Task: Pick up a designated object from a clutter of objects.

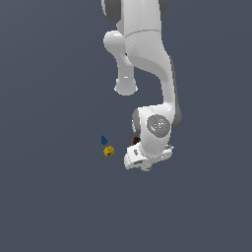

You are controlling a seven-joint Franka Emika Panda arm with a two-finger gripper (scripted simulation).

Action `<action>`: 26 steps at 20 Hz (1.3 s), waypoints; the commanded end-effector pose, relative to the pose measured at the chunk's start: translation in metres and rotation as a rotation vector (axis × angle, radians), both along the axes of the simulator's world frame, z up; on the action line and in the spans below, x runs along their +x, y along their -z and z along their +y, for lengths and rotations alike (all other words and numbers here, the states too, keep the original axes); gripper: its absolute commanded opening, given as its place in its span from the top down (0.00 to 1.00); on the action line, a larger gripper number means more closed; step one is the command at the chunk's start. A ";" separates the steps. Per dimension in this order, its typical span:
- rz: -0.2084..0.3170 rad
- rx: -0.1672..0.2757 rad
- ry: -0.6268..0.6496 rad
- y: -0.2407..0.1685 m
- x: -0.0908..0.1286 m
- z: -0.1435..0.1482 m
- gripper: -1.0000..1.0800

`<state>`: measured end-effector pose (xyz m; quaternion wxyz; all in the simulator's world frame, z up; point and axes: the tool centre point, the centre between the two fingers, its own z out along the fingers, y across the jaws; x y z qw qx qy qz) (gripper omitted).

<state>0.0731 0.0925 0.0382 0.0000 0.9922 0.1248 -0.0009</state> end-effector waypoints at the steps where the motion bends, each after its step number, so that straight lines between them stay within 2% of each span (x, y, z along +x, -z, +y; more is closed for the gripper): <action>1: -0.002 0.000 0.000 -0.004 -0.001 -0.003 1.00; 12: -0.002 0.000 0.000 -0.048 -0.022 -0.038 1.00; 26: -0.002 0.002 0.000 -0.159 -0.076 -0.125 1.00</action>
